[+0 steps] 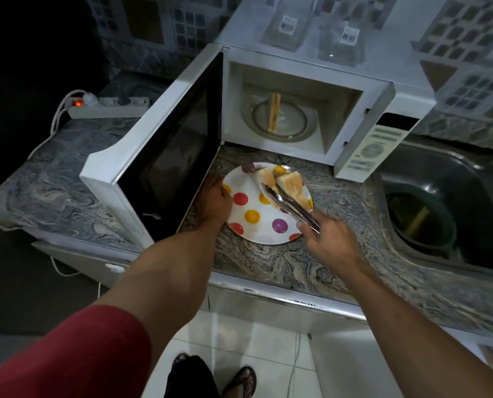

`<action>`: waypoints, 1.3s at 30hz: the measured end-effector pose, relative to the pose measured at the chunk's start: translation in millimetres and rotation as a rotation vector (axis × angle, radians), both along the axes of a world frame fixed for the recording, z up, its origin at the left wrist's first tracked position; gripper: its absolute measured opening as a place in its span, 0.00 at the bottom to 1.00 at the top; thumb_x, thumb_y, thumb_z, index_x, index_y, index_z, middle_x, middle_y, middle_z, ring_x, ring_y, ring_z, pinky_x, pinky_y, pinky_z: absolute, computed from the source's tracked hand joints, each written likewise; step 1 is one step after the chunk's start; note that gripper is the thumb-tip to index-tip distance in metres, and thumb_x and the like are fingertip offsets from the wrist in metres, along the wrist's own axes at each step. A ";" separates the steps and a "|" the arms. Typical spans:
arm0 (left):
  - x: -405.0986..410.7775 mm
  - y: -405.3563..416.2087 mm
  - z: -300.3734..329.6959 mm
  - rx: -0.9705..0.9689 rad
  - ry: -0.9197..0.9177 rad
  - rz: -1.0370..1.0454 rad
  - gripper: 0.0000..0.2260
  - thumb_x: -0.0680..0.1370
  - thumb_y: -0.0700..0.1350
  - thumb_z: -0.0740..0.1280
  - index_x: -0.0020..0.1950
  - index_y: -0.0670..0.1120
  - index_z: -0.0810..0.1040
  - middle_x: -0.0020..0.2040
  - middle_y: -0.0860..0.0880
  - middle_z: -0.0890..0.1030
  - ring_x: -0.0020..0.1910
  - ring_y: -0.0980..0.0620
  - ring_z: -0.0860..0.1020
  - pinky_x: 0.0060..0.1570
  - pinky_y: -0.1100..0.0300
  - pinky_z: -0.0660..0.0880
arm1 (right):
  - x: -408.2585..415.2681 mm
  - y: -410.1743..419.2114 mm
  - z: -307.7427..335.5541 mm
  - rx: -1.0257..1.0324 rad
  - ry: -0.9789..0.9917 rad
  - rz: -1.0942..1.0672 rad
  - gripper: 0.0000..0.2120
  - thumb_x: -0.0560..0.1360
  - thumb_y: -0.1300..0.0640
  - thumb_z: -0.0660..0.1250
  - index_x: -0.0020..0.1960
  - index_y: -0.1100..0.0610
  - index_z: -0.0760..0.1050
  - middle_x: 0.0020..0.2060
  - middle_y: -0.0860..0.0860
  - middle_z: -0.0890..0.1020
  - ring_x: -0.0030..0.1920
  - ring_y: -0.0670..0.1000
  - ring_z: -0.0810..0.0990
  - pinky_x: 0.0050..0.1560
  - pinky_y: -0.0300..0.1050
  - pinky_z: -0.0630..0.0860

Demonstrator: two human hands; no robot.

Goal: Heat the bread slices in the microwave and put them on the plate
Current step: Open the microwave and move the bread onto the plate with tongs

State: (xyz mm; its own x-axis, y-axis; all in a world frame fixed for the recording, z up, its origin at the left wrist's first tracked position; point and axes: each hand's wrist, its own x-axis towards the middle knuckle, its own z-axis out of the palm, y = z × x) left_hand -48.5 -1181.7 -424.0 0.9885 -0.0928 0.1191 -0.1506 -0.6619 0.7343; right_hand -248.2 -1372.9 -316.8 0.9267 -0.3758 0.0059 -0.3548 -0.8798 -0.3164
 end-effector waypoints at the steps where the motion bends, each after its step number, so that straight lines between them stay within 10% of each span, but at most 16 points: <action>1: 0.1 0.0 -0.9 0.006 -0.004 0.000 0.18 0.78 0.40 0.61 0.68 0.41 0.76 0.68 0.42 0.76 0.68 0.41 0.72 0.68 0.49 0.69 | -5.4 -3.0 -1.3 -0.007 0.013 -0.010 0.18 0.80 0.42 0.62 0.63 0.50 0.76 0.48 0.56 0.84 0.47 0.61 0.82 0.45 0.51 0.78; 39: 2.9 0.1 -3.2 0.016 -0.009 0.016 0.19 0.78 0.41 0.60 0.68 0.41 0.76 0.67 0.42 0.76 0.68 0.42 0.72 0.69 0.50 0.68 | 34.2 40.6 -14.2 -0.159 0.111 -0.027 0.18 0.82 0.45 0.58 0.62 0.57 0.75 0.51 0.59 0.83 0.52 0.63 0.82 0.49 0.53 0.76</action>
